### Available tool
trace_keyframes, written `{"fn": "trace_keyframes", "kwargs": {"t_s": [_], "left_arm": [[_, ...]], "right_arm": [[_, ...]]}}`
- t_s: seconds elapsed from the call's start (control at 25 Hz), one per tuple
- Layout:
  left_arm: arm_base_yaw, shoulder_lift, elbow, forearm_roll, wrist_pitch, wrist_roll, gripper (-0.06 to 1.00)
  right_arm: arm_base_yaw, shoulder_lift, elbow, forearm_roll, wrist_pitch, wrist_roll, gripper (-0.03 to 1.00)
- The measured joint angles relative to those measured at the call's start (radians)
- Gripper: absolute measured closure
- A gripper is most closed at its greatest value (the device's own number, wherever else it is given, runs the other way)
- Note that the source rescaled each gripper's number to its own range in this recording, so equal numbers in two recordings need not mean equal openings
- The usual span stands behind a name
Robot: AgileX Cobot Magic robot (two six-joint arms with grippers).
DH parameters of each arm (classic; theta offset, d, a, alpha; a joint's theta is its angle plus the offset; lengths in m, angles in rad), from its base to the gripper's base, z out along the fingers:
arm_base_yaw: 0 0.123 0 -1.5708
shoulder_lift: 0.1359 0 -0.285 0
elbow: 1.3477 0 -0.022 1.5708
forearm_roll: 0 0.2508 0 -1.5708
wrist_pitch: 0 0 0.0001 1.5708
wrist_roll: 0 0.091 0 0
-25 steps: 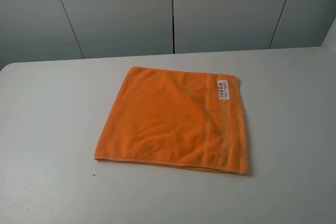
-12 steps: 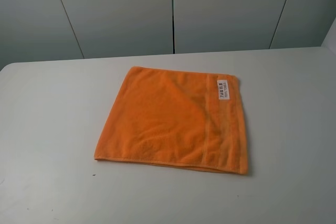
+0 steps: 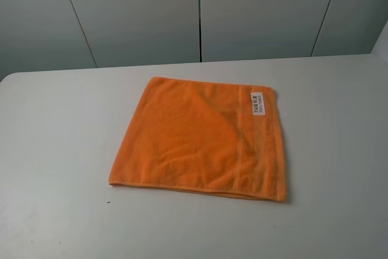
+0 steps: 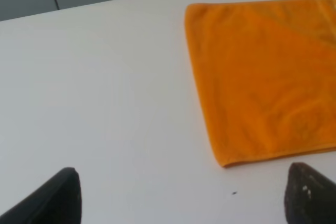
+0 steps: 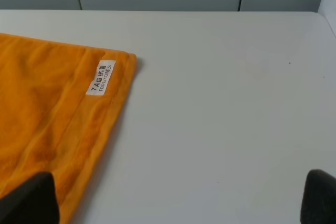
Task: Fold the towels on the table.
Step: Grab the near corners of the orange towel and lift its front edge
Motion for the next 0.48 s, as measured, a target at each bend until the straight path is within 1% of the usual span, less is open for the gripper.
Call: {"fn": "trace_keyframes", "kwargs": {"t_s": [0.2, 0.48], "left_arm": [[-0.039, 0.0, 0.0, -0.023, -0.003, 0.002, -0.04], [-0.044, 0.025, 0.0, -0.011, -0.01, 0.0, -0.04]], "right_arm": [[0.0, 0.0, 0.0, 0.0, 0.0, 0.0, -0.03], [0.0, 0.0, 0.0, 0.0, 0.0, 0.0, -0.03]]}}
